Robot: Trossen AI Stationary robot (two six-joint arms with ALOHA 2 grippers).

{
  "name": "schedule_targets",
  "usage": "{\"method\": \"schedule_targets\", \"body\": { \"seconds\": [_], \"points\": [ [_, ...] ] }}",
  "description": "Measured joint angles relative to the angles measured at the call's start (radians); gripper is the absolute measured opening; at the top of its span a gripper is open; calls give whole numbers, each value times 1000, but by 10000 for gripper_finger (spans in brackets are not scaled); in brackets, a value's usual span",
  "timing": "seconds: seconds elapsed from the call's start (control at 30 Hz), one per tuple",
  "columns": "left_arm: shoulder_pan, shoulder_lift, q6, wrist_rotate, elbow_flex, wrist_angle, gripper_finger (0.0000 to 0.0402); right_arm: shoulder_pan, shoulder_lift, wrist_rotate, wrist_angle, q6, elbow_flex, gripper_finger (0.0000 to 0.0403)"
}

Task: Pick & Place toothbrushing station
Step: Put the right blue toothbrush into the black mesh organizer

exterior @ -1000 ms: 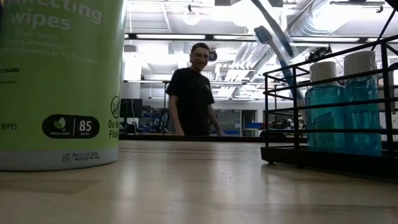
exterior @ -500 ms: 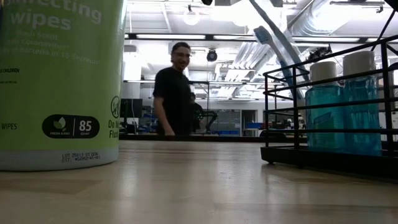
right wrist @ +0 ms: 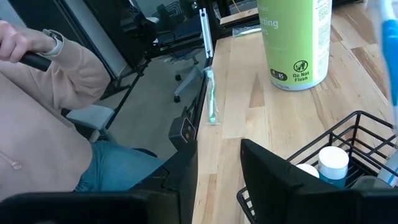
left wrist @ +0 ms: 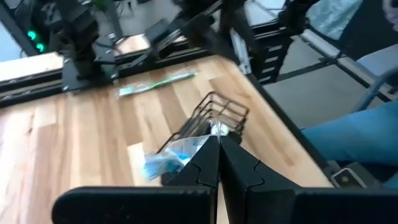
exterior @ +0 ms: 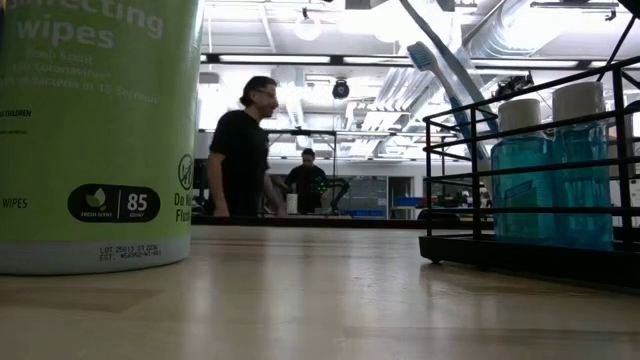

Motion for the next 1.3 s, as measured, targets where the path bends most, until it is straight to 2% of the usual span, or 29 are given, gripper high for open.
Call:
{"method": "schedule_targets", "body": {
  "seconds": [0.3,0.57,0.97,1.3],
  "points": [
    [-34,-1,14,-23,0,-1,0,0,0,0,0,0,0,113],
    [-32,3,53,-95,16,4,0,0,0,0,0,-5,0,113],
    [-10,24,75,-86,18,-2,0,0,0,2,0,-7,0,113],
    [-4,27,109,-26,43,-6,0,0,0,8,0,-5,0,113]
  ]
}}
